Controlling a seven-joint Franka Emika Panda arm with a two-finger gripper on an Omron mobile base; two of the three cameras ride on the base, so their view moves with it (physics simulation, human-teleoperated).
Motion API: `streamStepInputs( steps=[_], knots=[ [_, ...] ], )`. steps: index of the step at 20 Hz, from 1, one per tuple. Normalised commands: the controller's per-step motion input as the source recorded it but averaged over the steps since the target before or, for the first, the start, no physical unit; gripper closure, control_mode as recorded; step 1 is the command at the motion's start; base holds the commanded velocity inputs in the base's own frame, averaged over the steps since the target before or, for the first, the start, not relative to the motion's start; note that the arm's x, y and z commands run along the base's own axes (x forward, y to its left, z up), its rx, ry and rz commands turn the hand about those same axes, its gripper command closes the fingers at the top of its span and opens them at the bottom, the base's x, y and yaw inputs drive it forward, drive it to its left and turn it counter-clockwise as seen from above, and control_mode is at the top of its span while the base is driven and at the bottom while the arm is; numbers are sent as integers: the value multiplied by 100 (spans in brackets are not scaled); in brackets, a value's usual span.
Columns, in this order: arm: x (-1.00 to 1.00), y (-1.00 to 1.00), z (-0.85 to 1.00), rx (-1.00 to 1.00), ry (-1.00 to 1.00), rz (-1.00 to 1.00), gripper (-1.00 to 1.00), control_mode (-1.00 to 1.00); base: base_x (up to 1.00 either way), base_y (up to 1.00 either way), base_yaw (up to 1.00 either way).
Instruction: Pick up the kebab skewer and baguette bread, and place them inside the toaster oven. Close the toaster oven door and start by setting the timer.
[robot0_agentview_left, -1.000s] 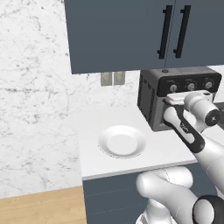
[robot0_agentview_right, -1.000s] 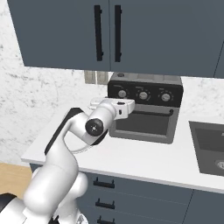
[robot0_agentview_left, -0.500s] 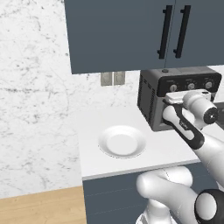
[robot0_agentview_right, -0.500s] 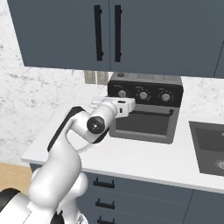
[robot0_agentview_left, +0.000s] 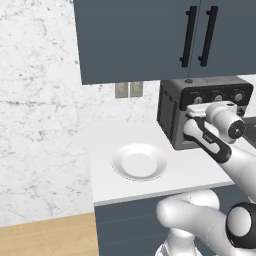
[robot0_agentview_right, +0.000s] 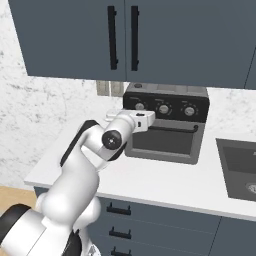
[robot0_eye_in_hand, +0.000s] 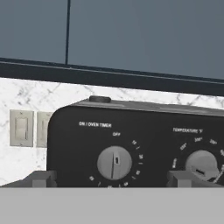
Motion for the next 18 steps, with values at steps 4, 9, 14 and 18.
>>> streamStepInputs(
  steps=[4, 9, 14, 18],
  knots=[
    [21, 0, -13, 0, 0, 0, -100, -100, 0, 0, 0],
    [18, 0, -1, 0, 0, 0, -100, -100, 0, 0, 0],
    [13, 0, 0, 0, -2, 0, -100, -100, 0, 0, 0],
    [9, 0, 0, 0, -3, 0, -100, -100, 0, 0, 0]
  ],
)
